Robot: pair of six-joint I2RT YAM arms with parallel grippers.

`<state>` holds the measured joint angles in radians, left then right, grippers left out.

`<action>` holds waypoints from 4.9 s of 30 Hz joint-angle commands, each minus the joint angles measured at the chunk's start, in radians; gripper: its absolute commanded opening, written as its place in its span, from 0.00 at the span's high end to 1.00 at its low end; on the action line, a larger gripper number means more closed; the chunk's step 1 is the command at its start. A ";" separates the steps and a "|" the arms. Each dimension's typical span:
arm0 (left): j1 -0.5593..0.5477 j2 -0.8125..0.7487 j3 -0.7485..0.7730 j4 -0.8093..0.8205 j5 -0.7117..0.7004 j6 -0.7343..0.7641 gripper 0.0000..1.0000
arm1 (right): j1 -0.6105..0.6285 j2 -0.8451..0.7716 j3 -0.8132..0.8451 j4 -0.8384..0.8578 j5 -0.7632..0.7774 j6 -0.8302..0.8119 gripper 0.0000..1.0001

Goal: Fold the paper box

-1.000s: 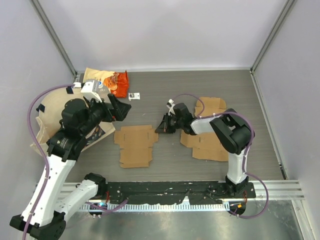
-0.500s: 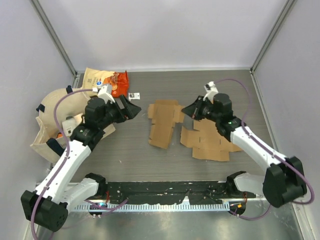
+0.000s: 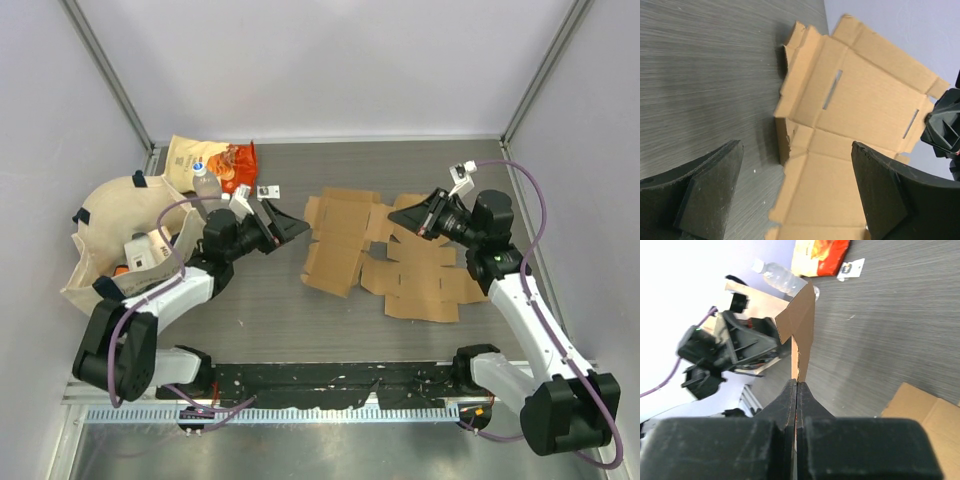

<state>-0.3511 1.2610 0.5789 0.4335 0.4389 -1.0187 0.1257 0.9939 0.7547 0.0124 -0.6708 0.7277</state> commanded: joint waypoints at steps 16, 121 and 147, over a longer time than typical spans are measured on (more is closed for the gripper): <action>-0.022 0.081 -0.088 0.748 0.241 -0.285 0.63 | -0.031 -0.024 -0.074 0.401 -0.187 0.331 0.99; -0.085 -0.037 0.246 0.061 0.675 0.081 0.48 | 0.417 0.290 0.247 -0.075 -0.363 -0.433 0.99; -0.055 0.020 0.280 -0.018 0.659 0.101 0.66 | 0.423 0.281 0.247 -0.069 -0.363 -0.432 0.99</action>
<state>-0.3920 1.2774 0.8150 0.3923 1.0664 -0.9352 0.5415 1.2854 0.9871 -0.1047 -1.0306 0.2913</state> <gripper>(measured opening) 0.346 0.042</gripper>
